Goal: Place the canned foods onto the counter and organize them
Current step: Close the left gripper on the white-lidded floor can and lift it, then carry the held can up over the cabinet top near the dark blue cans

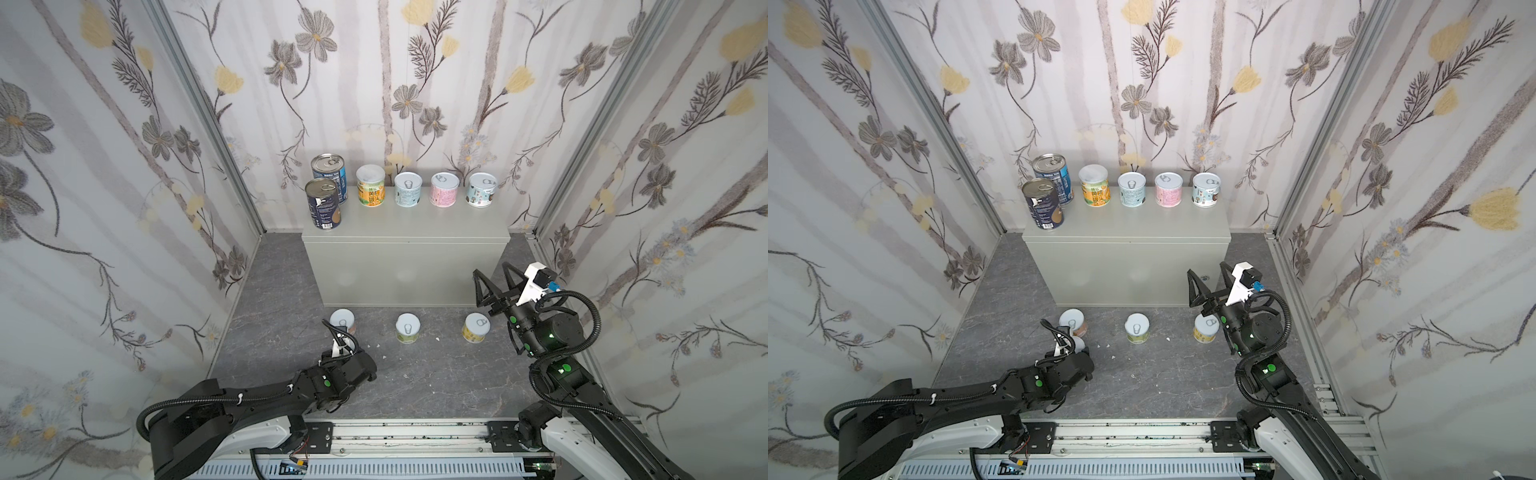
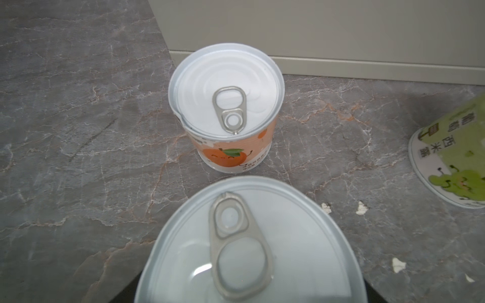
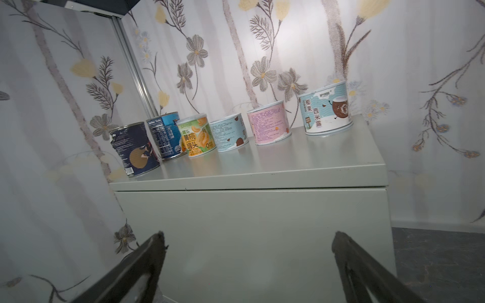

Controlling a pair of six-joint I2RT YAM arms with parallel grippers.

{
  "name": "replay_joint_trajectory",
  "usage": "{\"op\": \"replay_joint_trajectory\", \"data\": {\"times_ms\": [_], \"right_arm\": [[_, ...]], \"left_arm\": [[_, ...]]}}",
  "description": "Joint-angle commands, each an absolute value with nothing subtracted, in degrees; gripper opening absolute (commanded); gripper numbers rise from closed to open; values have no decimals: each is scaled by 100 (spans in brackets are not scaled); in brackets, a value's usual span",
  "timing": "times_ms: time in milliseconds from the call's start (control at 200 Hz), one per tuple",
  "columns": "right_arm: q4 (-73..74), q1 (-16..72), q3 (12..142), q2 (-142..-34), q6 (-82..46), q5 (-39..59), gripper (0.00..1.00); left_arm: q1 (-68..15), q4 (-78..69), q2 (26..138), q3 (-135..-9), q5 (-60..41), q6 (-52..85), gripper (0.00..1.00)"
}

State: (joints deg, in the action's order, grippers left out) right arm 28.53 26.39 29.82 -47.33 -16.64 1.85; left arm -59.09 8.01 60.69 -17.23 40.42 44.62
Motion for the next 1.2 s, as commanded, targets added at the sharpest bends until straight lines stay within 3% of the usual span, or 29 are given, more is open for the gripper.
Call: {"op": "replay_joint_trajectory", "data": {"times_ms": [0, 315, 525, 889, 1194], "right_arm": [[3183, 2654, 3000, -4789, -1459, 799, 100], [3775, 2654, 2768, -4825, -1419, 763, 100], [3894, 2648, 2728, -4821, -1380, 764, 100], [3949, 2650, 2563, -4646, -1330, 625, 100], [3926, 2652, 2385, -4441, -1309, 290, 100]], "left_arm": [[-5898, 1169, 5638, -1815, 4120, 4555, 0], [-5878, 2655, 4235, -2536, 3276, 4129, 0], [-5871, 3374, 4113, -3614, 2439, 3318, 0], [-5862, 4396, 5439, -6493, 1567, 2181, 0], [-5827, 5152, 6833, -9079, 1936, 1315, 0]]}}
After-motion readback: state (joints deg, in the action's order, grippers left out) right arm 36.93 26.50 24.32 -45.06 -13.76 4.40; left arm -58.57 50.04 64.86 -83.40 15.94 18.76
